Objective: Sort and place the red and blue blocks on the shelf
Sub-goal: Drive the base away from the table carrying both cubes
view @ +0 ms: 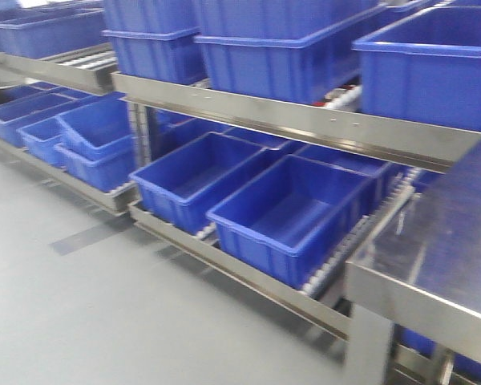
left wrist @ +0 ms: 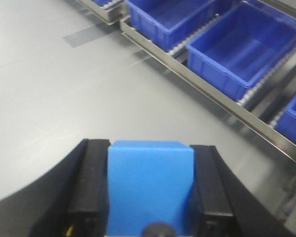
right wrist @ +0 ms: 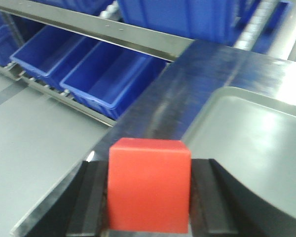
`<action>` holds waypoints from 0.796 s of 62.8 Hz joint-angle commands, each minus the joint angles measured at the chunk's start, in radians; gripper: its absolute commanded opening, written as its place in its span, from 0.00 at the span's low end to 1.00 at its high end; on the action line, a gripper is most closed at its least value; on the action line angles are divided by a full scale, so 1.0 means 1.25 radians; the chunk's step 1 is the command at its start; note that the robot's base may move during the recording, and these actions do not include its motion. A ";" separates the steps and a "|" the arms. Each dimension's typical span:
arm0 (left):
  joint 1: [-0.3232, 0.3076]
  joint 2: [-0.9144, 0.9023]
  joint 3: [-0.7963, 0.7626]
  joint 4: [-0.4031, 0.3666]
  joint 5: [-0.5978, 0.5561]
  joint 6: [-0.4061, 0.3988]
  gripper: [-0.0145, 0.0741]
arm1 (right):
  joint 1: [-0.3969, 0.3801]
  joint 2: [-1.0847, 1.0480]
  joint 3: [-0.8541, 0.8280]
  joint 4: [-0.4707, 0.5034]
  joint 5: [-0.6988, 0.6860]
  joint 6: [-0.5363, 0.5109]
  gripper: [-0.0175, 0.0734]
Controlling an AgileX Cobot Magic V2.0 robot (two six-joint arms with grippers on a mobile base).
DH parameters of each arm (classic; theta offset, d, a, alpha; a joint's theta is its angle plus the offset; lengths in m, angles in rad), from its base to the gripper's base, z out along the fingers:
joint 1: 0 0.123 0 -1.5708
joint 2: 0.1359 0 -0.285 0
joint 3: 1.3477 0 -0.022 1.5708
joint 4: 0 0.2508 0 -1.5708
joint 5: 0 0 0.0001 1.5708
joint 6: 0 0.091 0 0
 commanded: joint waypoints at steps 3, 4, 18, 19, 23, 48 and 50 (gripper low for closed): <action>0.001 0.002 -0.025 0.005 -0.060 -0.006 0.30 | -0.006 0.006 -0.025 -0.006 -0.061 -0.006 0.25; 0.001 0.002 -0.025 0.005 -0.060 -0.006 0.30 | -0.006 0.006 -0.025 -0.006 -0.061 -0.006 0.25; 0.001 0.002 -0.025 0.005 -0.060 -0.006 0.30 | -0.006 0.006 -0.025 -0.006 -0.061 -0.006 0.25; 0.001 0.002 -0.025 0.005 -0.060 -0.006 0.30 | -0.006 0.006 -0.025 -0.006 -0.061 -0.006 0.25; 0.001 0.002 -0.025 0.005 -0.060 -0.006 0.30 | -0.006 0.006 -0.025 -0.006 -0.061 -0.006 0.25; 0.001 0.002 -0.025 0.005 -0.060 -0.006 0.30 | -0.006 0.006 -0.025 -0.006 -0.061 -0.006 0.25; 0.001 0.002 -0.025 0.005 -0.060 -0.006 0.30 | -0.006 0.006 -0.025 -0.006 -0.061 -0.006 0.25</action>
